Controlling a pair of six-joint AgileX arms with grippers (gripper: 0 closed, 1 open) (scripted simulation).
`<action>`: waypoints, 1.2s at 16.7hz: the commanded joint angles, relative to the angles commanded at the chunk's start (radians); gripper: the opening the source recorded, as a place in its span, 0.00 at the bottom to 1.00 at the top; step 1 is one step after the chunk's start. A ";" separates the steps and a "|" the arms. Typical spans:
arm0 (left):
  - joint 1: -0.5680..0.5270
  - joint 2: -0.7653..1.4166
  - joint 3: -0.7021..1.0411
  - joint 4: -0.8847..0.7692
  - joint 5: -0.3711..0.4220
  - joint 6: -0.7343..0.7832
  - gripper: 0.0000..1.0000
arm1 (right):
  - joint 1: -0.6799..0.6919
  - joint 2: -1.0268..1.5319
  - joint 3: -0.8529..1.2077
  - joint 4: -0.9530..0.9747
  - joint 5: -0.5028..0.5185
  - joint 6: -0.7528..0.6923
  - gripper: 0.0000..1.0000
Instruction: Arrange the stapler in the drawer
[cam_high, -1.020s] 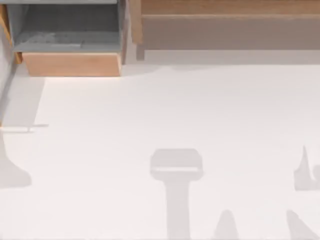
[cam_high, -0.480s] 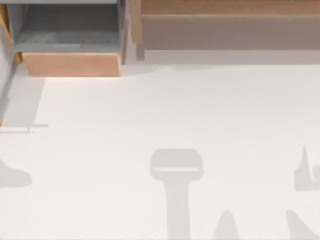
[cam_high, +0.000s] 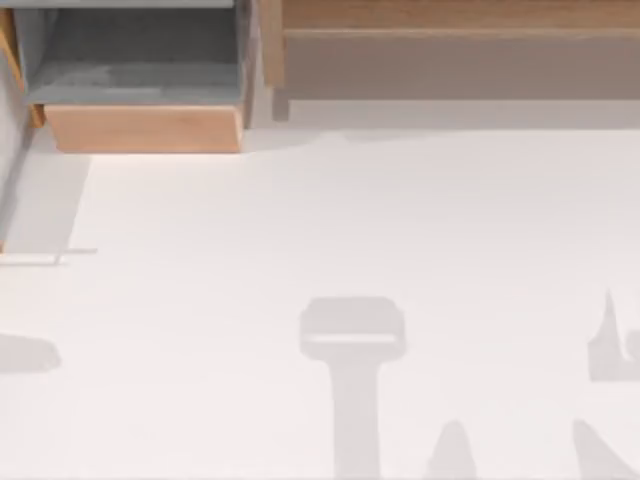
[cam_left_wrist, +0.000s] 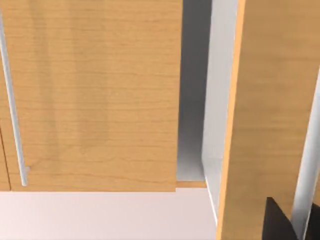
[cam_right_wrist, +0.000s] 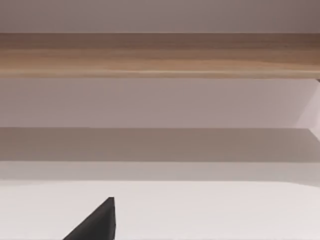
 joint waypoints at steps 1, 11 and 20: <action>0.000 0.000 0.000 0.000 0.000 0.000 0.00 | 0.000 0.000 0.000 0.000 0.000 0.000 1.00; -0.094 0.086 0.183 -0.107 -0.096 -0.004 0.00 | 0.000 0.000 0.000 0.000 0.000 0.000 1.00; -0.130 0.126 0.253 -0.160 -0.133 -0.007 0.00 | 0.000 0.000 0.000 0.000 0.000 0.000 1.00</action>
